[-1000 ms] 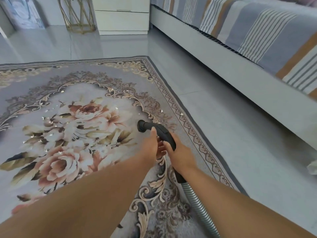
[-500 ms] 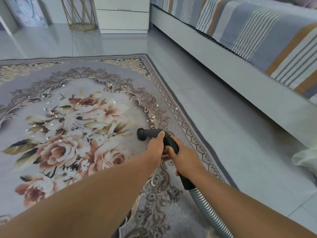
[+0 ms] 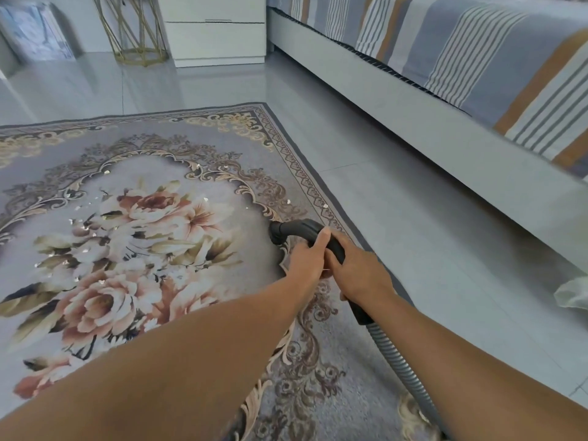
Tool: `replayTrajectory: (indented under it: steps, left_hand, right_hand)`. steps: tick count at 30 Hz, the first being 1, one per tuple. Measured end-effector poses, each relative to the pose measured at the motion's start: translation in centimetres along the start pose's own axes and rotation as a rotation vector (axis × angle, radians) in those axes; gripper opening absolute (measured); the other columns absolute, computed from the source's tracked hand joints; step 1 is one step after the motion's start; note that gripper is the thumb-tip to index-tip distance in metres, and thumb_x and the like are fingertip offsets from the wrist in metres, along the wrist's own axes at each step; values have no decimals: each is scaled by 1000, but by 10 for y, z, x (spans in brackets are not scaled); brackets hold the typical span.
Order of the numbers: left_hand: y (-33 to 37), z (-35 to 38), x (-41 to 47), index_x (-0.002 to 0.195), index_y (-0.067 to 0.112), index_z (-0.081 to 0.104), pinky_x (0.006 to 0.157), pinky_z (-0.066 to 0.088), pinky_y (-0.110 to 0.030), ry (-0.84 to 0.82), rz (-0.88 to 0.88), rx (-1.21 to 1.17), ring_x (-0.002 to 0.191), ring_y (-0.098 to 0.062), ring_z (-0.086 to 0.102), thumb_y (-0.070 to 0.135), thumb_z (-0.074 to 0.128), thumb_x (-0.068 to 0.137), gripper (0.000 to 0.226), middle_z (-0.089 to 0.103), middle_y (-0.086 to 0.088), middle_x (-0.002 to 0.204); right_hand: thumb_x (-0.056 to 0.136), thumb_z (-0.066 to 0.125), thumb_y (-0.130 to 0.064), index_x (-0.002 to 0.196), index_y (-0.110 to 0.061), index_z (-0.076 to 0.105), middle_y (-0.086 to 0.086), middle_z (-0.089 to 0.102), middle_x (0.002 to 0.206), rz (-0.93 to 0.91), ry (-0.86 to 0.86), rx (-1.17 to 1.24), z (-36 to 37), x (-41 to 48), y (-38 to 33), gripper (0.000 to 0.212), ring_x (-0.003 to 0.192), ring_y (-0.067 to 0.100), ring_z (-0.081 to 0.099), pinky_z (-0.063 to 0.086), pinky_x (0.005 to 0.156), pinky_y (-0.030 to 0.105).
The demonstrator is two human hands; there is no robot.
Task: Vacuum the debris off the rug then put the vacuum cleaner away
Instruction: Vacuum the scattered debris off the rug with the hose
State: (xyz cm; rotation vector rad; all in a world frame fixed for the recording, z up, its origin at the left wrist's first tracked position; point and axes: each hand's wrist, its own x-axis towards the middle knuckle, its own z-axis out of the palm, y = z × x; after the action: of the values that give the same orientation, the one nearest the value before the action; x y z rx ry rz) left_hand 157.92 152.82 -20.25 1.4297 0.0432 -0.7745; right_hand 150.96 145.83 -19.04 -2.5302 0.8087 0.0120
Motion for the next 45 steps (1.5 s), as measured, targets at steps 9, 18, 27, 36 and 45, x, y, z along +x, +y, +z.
replayTrajectory:
  steps: [9,18,27,36,45]
  left_hand:
    - [23,6,58,115,5,61,65,55,-30,3,-13,-61,83,-20,66,37,55,96,37,69,-11,101]
    - [23,29,65,128,-3,53,91,51,-41,149,-110,-153,109,-34,63,38,56,93,54,64,-20,120]
    - [63,29,92,95,7,54,90,53,-41,35,12,-303,93,-27,64,17,61,92,12,65,-10,95]
    - [62,22,146,103,-5,58,74,58,-33,48,-102,-462,79,-25,67,16,65,89,26,69,-15,95]
    - [85,4,164,105,-6,62,61,50,-29,21,-139,-528,66,-20,62,18,63,87,30,65,-9,80]
  right_hand:
    - [95,29,-61,140,-52,26,0,67,104,92,18,0,2,65,-13,47,74,25,69,60,70,41]
    - [100,43,-40,134,-47,46,2,65,79,16,-146,208,-36,70,-13,35,49,18,63,57,49,29]
    - [100,37,-49,133,-46,42,-7,66,89,47,124,104,-32,108,-30,34,50,13,65,52,51,22]
    - [98,39,-49,132,-45,43,-11,59,86,171,56,58,-21,152,-49,34,58,14,67,56,54,26]
    - [98,40,-44,135,-40,45,-8,58,95,112,-2,-80,-31,179,-78,37,68,12,63,41,52,21]
